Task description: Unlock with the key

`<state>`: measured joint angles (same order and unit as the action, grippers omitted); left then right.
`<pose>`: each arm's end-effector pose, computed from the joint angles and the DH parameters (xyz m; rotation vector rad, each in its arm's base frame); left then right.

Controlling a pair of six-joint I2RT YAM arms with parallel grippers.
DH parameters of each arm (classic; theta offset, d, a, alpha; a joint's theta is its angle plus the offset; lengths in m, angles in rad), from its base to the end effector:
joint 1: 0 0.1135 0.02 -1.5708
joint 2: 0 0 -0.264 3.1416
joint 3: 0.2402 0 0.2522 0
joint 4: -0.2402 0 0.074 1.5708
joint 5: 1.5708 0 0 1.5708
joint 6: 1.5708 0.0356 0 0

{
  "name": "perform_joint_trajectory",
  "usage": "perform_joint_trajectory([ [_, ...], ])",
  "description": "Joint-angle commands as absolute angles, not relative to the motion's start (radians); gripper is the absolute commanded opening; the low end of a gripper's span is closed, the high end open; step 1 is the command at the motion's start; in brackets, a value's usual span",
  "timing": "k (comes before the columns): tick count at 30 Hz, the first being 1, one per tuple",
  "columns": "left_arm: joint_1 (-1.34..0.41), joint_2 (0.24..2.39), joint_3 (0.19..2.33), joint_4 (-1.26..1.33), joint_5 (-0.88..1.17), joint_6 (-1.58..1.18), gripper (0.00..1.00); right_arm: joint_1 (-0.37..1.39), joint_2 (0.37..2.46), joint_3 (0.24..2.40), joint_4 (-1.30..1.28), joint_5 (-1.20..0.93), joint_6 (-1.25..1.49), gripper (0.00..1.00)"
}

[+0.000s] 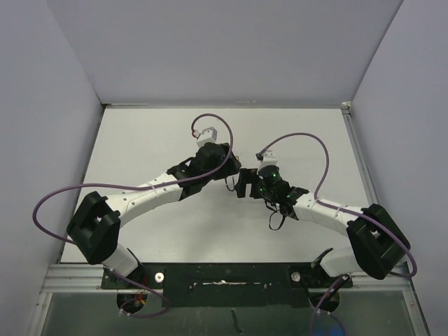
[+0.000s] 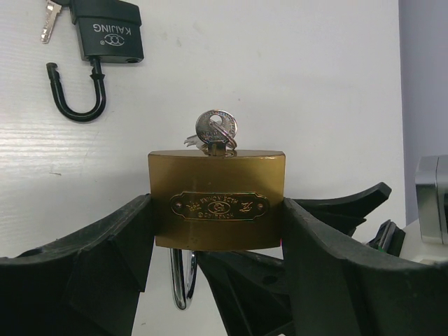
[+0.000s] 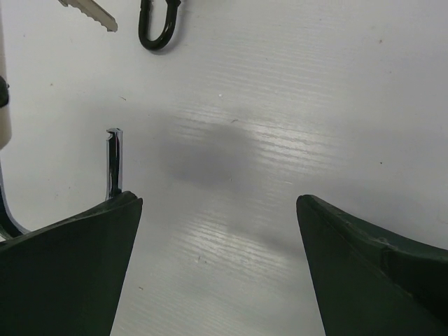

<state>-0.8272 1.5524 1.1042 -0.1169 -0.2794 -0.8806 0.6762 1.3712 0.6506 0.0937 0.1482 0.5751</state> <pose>0.2464 -0.2534 0.2674 -0.2277 2.1841 -0.7055 0.2215 0.1710 0.1916 -0.0284 2.2421 0.5349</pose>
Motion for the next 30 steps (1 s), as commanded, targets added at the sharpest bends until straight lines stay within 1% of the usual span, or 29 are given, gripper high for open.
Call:
perform_joint_trajectory([
  [1,-0.841,1.521,1.141,0.111,-0.246,-0.972,0.00,0.709,1.369,0.682,0.196,0.136,0.582,0.98],
  [5,-0.833,1.501,1.099,0.152,-0.256,-1.006,0.00,0.698,1.333,0.639,0.250,0.119,0.626,0.98],
  [8,-0.812,1.483,1.082,0.129,-0.283,-0.996,0.00,0.674,1.292,0.601,0.275,0.109,0.668,0.98],
  [15,-0.737,1.433,1.049,0.021,-0.427,-0.872,0.00,0.647,1.178,0.597,0.140,0.187,0.627,0.98],
  [18,-0.690,1.430,1.049,-0.022,-0.467,-0.793,0.00,0.623,1.125,0.590,0.109,0.185,0.612,0.98],
  [25,-0.550,1.541,1.137,-0.193,-0.484,-0.586,0.00,0.579,1.049,0.582,0.071,0.146,0.596,0.98],
  [30,-0.499,1.649,1.201,-0.250,-0.493,-0.489,0.00,0.569,1.058,0.580,0.081,0.114,0.597,0.98],
])
